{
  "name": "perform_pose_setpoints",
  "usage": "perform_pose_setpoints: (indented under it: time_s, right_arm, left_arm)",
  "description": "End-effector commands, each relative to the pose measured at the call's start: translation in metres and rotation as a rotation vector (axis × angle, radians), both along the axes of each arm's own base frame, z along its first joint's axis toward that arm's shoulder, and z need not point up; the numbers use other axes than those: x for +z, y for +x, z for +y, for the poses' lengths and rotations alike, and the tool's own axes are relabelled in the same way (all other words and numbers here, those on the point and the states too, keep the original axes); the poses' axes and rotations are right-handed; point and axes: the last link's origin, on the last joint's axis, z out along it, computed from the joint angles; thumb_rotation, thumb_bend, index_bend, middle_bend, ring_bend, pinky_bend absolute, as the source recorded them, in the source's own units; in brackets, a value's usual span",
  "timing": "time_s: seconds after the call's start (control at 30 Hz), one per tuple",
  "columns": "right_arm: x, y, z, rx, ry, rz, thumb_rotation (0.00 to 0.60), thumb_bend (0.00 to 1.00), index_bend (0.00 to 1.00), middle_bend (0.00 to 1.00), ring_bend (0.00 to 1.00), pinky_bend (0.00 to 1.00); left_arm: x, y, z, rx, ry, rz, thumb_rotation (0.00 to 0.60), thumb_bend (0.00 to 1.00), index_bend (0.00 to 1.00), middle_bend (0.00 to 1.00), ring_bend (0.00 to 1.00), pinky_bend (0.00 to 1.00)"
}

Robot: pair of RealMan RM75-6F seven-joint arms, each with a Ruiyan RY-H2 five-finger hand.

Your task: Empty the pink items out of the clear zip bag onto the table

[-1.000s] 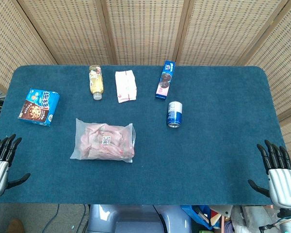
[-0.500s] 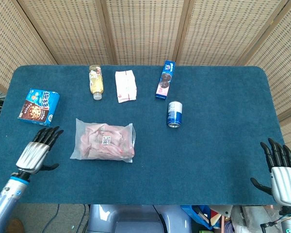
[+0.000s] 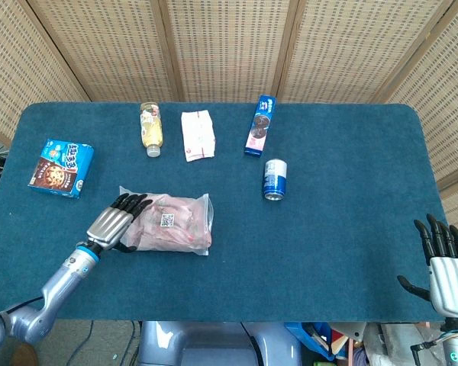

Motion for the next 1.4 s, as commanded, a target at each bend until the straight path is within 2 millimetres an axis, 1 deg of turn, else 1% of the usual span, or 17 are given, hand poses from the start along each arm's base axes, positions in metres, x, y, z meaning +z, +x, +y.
perform_pose_setpoints:
  time_s: [0.03, 0.2, 0.27, 0.33, 0.4, 0.43, 0.5, 0.53, 0.67, 0.73, 0.8, 0.9, 1.03, 1.27, 1.4]
  right_arm:
    - [0.000, -0.001, -0.001, -0.004, 0.001, 0.001, 0.600, 0.00, 0.00, 0.00, 0.00, 0.00]
    - [0.000, -0.002, -0.002, -0.010, 0.002, 0.001, 0.600, 0.00, 0.00, 0.00, 0.00, 0.00]
    - [-0.001, -0.002, -0.003, -0.012, 0.003, 0.002, 0.600, 0.00, 0.00, 0.00, 0.00, 0.00]
    - [-0.001, -0.002, -0.003, -0.014, 0.003, 0.002, 0.600, 0.00, 0.00, 0.00, 0.00, 0.00]
    - [0.000, -0.002, -0.004, -0.016, 0.002, 0.001, 0.600, 0.00, 0.00, 0.00, 0.00, 0.00]
    - [0.000, -0.003, -0.004, -0.018, 0.002, 0.001, 0.600, 0.00, 0.00, 0.00, 0.00, 0.00]
    - [-0.001, -0.003, -0.005, -0.021, 0.004, 0.002, 0.600, 0.00, 0.00, 0.00, 0.00, 0.00]
    - [-0.001, -0.004, -0.005, -0.022, 0.004, 0.002, 0.600, 0.00, 0.00, 0.00, 0.00, 0.00]
    - [-0.001, -0.004, -0.007, -0.027, 0.007, 0.004, 0.600, 0.00, 0.00, 0.00, 0.00, 0.00]
    - [-0.002, -0.005, -0.007, -0.030, 0.008, 0.004, 0.600, 0.00, 0.00, 0.00, 0.00, 0.00]
    - [-0.002, -0.005, -0.008, -0.031, 0.009, 0.004, 0.600, 0.00, 0.00, 0.00, 0.00, 0.00]
    - [-0.002, -0.005, -0.008, -0.032, 0.012, 0.006, 0.600, 0.00, 0.00, 0.00, 0.00, 0.00]
    - [-0.003, -0.006, -0.008, -0.034, 0.018, 0.007, 0.600, 0.00, 0.00, 0.00, 0.00, 0.00]
    - [-0.007, -0.005, -0.009, -0.030, 0.040, 0.006, 0.600, 0.00, 0.00, 0.00, 0.00, 0.00]
    - [-0.011, -0.004, -0.013, -0.024, 0.079, -0.035, 0.600, 0.00, 0.00, 0.00, 0.00, 0.00]
  left_arm:
    - [-0.010, 0.007, 0.009, 0.007, -0.021, 0.006, 0.600, 0.15, 0.00, 0.00, 0.00, 0.00]
    - [-0.022, 0.014, 0.018, 0.011, -0.058, 0.023, 0.600, 0.15, 0.00, 0.00, 0.00, 0.00]
    - [-0.026, 0.017, 0.022, 0.020, -0.075, 0.022, 0.600, 0.15, 0.00, 0.00, 0.00, 0.01]
    - [-0.029, 0.021, 0.025, 0.021, -0.082, 0.023, 0.600, 0.15, 0.00, 0.00, 0.00, 0.08]
    - [-0.031, 0.024, 0.028, 0.024, -0.088, 0.012, 0.600, 0.15, 0.00, 0.04, 0.06, 0.22]
    - [-0.032, 0.026, 0.029, 0.027, -0.090, 0.005, 0.600, 0.15, 0.00, 0.07, 0.10, 0.27]
    - [-0.034, 0.027, 0.030, 0.033, -0.102, 0.002, 0.600, 0.15, 0.02, 0.12, 0.15, 0.32]
    - [-0.035, 0.027, 0.031, 0.037, -0.111, 0.003, 0.600, 0.15, 0.04, 0.14, 0.17, 0.34]
    - [-0.038, 0.028, 0.032, 0.051, -0.134, 0.001, 0.600, 0.24, 0.24, 0.29, 0.30, 0.46]
    - [-0.040, 0.028, 0.033, 0.057, -0.139, -0.006, 0.600, 0.32, 0.37, 0.38, 0.38, 0.53]
    - [-0.042, 0.030, 0.034, 0.065, -0.136, -0.028, 0.600, 0.39, 0.45, 0.42, 0.42, 0.56]
    - [-0.042, 0.033, 0.036, 0.066, -0.117, -0.064, 0.600, 0.49, 0.51, 0.46, 0.45, 0.59]
    - [-0.036, 0.037, 0.039, 0.032, -0.073, -0.099, 0.600, 0.56, 0.55, 0.50, 0.48, 0.62]
    - [-0.021, 0.047, 0.041, -0.047, -0.007, -0.198, 0.600, 0.57, 0.56, 0.50, 0.49, 0.62]
    - [-0.009, 0.059, 0.047, -0.125, 0.026, -0.236, 0.600, 0.57, 0.57, 0.51, 0.49, 0.62]
